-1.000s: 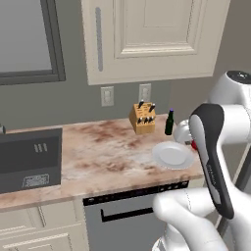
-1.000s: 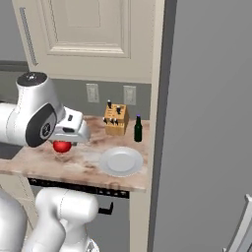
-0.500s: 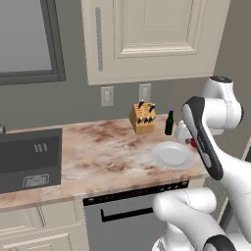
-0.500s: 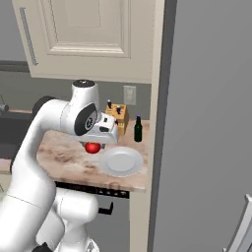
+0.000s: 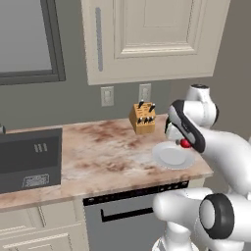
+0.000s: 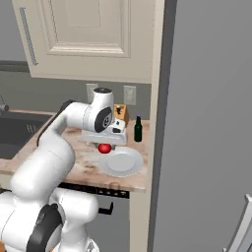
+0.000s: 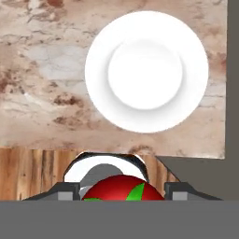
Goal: Pick the tomato from the microwave and place it on plate located on the counter.
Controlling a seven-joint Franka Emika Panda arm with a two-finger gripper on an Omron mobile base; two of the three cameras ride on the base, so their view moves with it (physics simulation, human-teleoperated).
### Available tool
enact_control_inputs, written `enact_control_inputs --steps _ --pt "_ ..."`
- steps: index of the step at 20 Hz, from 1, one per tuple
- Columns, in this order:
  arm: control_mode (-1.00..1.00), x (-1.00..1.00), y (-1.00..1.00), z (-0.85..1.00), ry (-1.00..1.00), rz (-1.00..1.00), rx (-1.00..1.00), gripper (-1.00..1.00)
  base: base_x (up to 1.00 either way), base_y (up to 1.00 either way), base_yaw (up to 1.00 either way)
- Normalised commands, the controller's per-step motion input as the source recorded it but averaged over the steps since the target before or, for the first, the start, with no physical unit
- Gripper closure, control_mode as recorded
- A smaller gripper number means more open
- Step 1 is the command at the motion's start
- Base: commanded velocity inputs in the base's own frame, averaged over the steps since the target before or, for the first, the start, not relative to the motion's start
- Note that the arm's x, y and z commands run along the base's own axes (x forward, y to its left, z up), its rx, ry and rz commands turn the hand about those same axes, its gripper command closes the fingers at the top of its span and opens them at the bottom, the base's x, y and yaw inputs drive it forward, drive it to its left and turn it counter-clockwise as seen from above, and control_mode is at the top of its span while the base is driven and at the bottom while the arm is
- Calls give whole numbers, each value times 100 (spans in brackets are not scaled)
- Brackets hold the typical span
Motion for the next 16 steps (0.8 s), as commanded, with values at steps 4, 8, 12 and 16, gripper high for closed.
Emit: enact_control_inputs --steps 4,8,12,16 --pt "-100 55 -1 -65 -2 0 0 100 0 0 0" --pt "-100 54 -1 -62 -2 0 0 100 0 0 0" --pt "-100 54 0 -48 0 0 0 100 0 0 0" --pt "-100 51 0 -37 0 0 0 100 0 0 0"
